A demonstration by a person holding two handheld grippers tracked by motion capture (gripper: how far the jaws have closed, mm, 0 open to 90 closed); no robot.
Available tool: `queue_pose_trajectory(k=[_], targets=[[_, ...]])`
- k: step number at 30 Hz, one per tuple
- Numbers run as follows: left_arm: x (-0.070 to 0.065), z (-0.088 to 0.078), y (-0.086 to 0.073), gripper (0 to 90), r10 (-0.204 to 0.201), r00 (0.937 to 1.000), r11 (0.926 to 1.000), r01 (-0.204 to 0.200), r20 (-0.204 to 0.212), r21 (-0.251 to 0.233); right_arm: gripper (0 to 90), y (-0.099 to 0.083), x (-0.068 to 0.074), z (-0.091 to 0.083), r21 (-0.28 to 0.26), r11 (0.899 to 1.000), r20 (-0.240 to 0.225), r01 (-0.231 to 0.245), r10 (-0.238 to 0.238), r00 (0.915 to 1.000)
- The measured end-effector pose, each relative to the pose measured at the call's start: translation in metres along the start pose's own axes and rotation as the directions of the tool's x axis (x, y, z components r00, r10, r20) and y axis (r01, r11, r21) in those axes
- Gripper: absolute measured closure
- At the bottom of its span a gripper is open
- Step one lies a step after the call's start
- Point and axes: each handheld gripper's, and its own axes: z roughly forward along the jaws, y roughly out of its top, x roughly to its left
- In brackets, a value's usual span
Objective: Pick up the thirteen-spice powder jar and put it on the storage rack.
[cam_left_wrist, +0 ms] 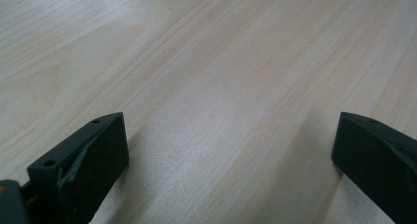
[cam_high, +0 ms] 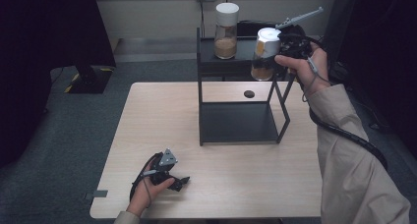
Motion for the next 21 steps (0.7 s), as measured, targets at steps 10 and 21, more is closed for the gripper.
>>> queue_pose_trajectory(k=[10,21], targets=[[0.000,0.000,0.000,0.0,0.000,1.0000,1.0000,0.000,0.001,0.000,30.3,0.017,-0.004,-0.001,0.011,1.000,-0.024,-0.012,0.012,0.9996],[0.001,0.000,0.000,0.0,0.002,1.0000,1.0000,-0.002,0.003,-0.001,30.3,0.032,-0.005,-0.005,-0.005,1.000,0.009,-0.010,0.010,0.9999]])
